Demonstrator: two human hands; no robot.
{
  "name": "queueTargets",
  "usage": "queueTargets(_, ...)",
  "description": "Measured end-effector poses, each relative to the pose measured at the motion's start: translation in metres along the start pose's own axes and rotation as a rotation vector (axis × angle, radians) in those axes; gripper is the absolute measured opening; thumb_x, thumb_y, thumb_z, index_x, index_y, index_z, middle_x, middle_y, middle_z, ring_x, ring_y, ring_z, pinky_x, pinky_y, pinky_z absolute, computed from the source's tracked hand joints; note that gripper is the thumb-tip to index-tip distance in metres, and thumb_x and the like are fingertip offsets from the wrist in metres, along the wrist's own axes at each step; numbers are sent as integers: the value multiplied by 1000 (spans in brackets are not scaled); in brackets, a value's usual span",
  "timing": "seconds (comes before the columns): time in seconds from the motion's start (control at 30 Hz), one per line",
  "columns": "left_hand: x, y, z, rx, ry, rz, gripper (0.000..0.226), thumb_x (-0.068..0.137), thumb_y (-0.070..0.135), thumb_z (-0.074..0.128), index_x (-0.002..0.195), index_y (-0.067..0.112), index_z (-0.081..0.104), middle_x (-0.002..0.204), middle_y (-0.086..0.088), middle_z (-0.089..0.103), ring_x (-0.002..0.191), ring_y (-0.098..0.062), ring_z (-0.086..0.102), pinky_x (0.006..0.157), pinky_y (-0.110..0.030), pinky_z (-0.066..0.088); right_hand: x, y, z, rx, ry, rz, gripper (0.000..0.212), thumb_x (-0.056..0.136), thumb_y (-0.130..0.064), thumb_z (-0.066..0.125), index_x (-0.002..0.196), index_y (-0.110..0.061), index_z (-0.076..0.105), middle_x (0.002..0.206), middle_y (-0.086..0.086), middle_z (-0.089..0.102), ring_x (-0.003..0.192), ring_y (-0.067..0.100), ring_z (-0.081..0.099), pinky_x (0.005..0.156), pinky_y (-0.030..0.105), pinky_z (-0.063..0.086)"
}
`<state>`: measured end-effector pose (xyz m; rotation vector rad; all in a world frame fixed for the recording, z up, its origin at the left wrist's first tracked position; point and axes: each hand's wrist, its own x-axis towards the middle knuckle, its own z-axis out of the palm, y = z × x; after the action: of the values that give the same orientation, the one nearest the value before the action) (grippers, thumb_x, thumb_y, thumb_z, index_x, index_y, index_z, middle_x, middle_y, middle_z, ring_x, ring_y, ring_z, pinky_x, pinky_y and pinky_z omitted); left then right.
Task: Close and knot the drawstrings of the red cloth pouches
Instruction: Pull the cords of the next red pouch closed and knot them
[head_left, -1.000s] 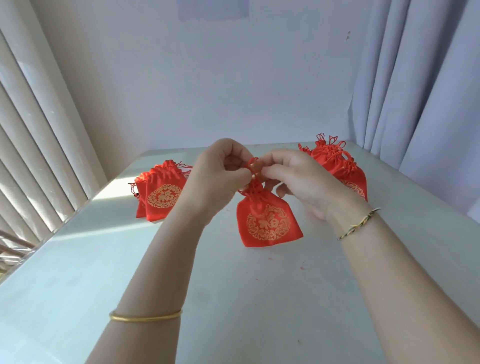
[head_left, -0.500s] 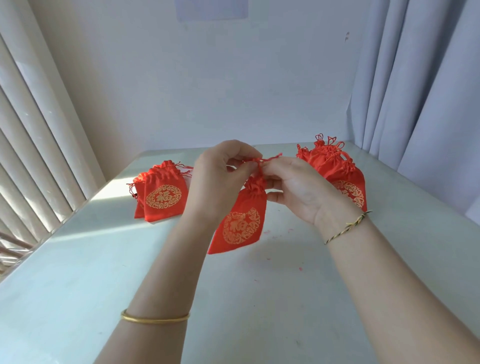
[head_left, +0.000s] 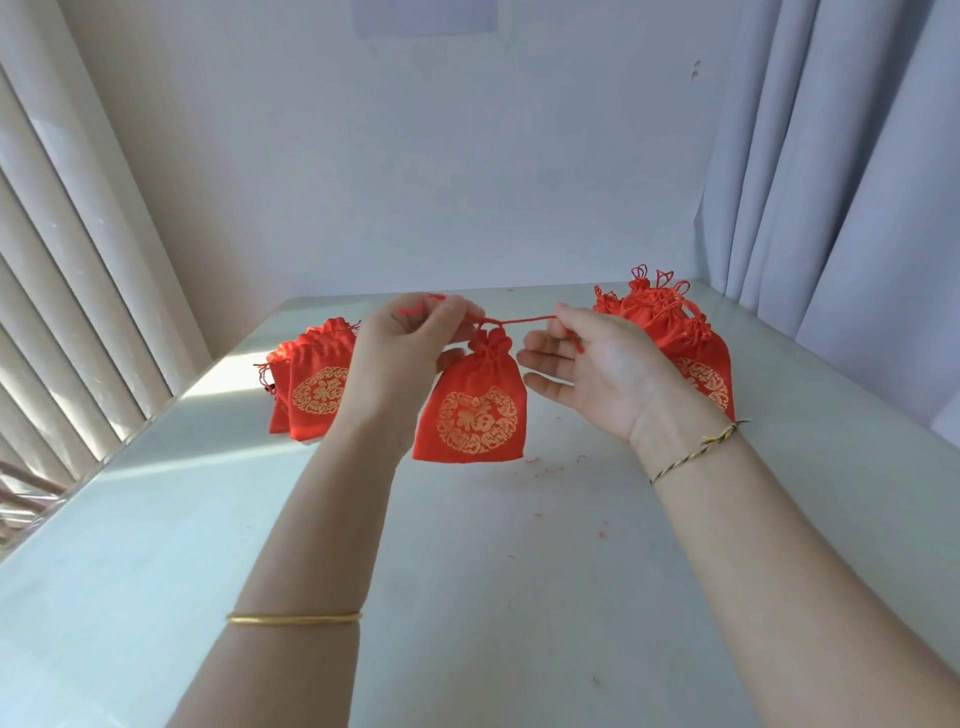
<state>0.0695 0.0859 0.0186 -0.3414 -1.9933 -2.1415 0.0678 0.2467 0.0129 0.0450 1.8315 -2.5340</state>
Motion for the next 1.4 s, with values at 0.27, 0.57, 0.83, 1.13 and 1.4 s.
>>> queueTargets(0.27, -3, 4, 4, -86, -93, 36, 27, 99, 14, 41, 79, 12, 59, 77, 2, 71, 79, -10, 68, 67, -17, 48, 0, 20, 0, -402, 200, 1, 26, 90, -7, 44, 65, -12, 45, 60, 3, 49, 50, 13, 50, 49, 22, 40)
queueTargets(0.57, -6, 8, 5, 274, -146, -94, 23, 86, 18, 65, 99, 12, 48, 56, 5, 67, 52, -7, 62, 58, -24, 40, -12, -7, 8, -270, 33, -236, 32, 91, -24, 56, 60, -16, 55, 59, -3, 55, 44, 8, 53, 47, 20, 39)
queueTargets(0.83, -2, 4, 6, 125, 13, -209, 21, 89, 3, 48, 70, 12, 47, 49, 4, 58, 45, -8, 53, 50, -22, 37, -11, -7, 8, -296, 173, -269, 27, 86, -20, 60, 60, -16, 55, 61, -1, 53, 40, 7, 45, 42, 20, 31)
queueTargets(1.13, -2, 4, -2, -31, -113, -268, 17, 94, 9, 49, 88, 12, 64, 60, 7, 62, 56, -6, 56, 60, -20, 43, -13, -8, 6, -270, 126, -212, 27, 89, -24, 59, 63, -17, 58, 61, -3, 55, 41, 6, 50, 45, 19, 38)
queueTargets(1.4, -10, 14, 6, 201, -358, -145, 9, 86, 14, 63, 79, 9, 65, 64, 2, 62, 58, -9, 54, 67, -23, 47, -18, -7, 19, -296, 36, -315, 27, 92, -26, 55, 68, -13, 60, 68, -2, 60, 39, 7, 47, 41, 19, 33)
